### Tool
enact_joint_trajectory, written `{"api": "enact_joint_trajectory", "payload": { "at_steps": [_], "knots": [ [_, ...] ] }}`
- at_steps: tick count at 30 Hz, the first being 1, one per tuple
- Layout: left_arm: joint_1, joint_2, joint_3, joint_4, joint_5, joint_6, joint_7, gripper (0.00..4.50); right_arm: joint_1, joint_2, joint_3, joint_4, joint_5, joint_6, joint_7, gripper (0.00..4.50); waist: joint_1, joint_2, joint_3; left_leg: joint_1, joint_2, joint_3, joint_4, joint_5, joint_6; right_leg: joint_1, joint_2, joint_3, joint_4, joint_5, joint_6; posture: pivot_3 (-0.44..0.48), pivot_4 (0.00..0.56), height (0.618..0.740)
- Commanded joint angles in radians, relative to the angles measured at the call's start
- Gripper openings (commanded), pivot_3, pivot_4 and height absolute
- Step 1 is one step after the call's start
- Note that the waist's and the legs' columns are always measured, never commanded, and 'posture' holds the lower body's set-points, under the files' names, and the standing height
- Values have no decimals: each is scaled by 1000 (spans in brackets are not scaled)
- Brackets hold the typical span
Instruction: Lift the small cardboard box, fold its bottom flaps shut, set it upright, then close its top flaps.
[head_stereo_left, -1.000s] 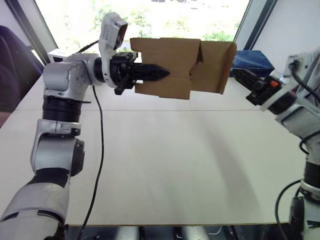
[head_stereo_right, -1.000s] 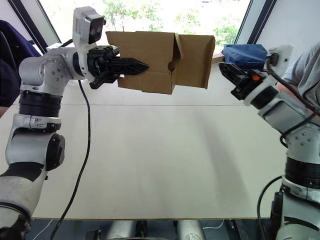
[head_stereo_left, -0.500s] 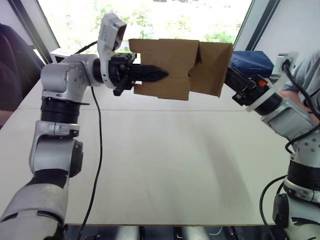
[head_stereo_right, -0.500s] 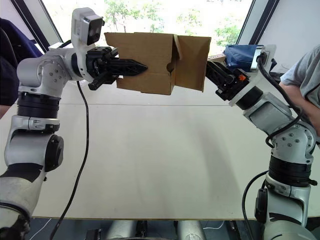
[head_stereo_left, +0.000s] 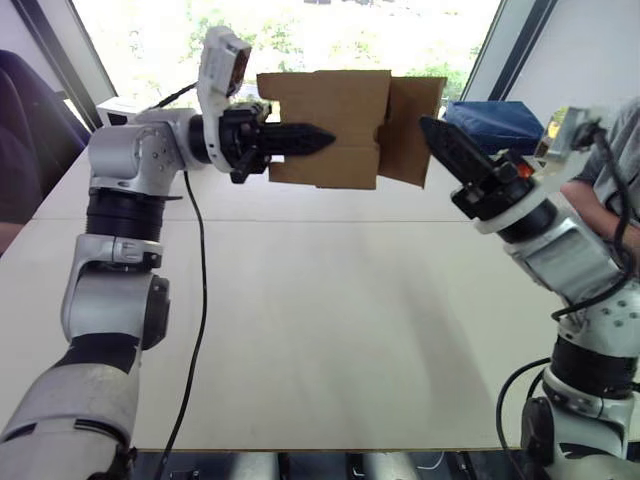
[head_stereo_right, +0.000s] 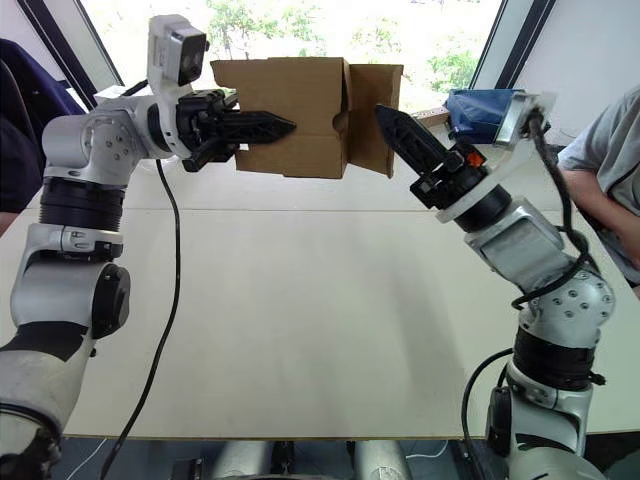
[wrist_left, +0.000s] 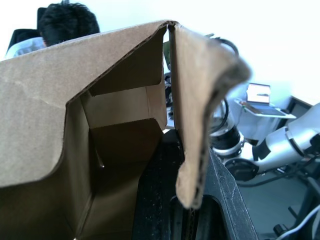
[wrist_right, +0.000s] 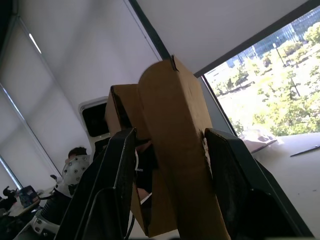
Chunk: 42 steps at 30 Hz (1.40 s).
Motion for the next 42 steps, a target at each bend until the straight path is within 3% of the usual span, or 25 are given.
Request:
{"api": "enact_joint_trajectory", "payload": {
  "at_steps": [1, 7, 13, 17, 28, 42],
  "knots": [
    [-37, 19, 38, -6, -18, 12, -12, 0, -1, 6, -94, 2, 100, -68, -18, 2265, 2, 0, 0, 0, 0, 0, 0, 0, 0, 0, 0, 0, 0, 0, 0, 0, 150, 740],
    [-58, 20, 67, 7, -39, 37, -21, 0, 20, 58, -111, -9, 272, -109, -55, 2265, 0, 0, 0, 0, 0, 0, 0, 0, 0, 0, -1, 0, 0, 0, 0, 0, 150, 740],
    [-49, 22, 71, -28, -55, 63, -24, 0, 52, 69, -93, 50, 215, -143, -86, 2265, -1, 0, 0, 0, 0, 0, 0, 0, 0, 0, -1, 0, 0, 0, 0, 0, 150, 740],
    [-47, 24, 73, -45, -65, 76, -22, 0, 34, 64, -93, 92, 202, -155, -84, 1398, -1, 0, 0, 0, 0, 0, 0, 0, 0, 0, -1, 0, 0, 0, 0, 0, 150, 740],
    [-38, 20, 68, -52, -67, 81, -13, 0, -7, 92, 24, 22, 170, -113, -44, 1398, -3, 1, 0, 0, 0, 0, 0, 0, 0, 0, -1, 0, 0, 0, 0, 0, 150, 740],
    [-39, 4, 62, -35, -56, 65, 3, 0, 44, 146, 65, -65, 221, -136, -40, 1398, 0, 1, 0, 0, 0, 0, 0, 0, 0, 0, -1, 0, 0, 0, 0, 0, 150, 740]
  ]
}}
